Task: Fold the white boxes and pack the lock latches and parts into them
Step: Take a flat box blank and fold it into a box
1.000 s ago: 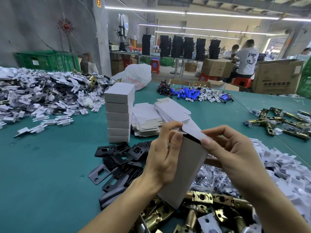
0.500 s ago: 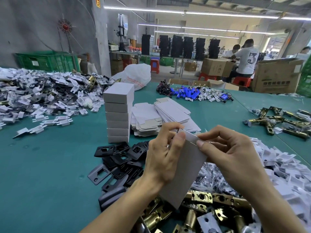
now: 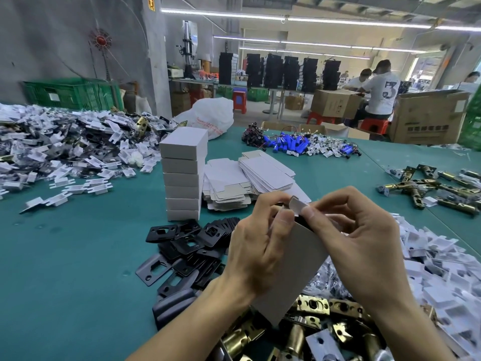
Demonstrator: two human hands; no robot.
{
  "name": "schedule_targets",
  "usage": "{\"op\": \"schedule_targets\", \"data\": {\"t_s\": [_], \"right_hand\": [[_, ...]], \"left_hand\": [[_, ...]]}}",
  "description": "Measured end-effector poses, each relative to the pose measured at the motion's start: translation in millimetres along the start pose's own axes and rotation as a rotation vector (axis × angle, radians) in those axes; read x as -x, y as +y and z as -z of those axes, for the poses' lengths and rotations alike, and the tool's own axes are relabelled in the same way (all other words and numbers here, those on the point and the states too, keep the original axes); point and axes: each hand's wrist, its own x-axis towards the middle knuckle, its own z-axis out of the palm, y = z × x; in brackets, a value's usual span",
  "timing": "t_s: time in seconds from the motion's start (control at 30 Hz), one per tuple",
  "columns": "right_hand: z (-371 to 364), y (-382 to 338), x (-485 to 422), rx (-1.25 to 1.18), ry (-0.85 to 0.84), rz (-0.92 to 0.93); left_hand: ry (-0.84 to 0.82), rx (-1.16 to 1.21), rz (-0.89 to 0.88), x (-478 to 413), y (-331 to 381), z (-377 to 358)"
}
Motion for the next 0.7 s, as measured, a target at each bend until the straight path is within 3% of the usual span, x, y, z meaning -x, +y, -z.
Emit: {"op": "schedule_targets", "data": {"t_s": [0.53,0.7], "right_hand": [[9,12,-6,-0.249,-0.201,-0.098],[13,13,-5,-0.292,-0.293,-0.226]], "left_hand": [[-0.013,-0.043,0.043,2,0,0],[-0.051,-0.064,0.093,1,1,2]]}}
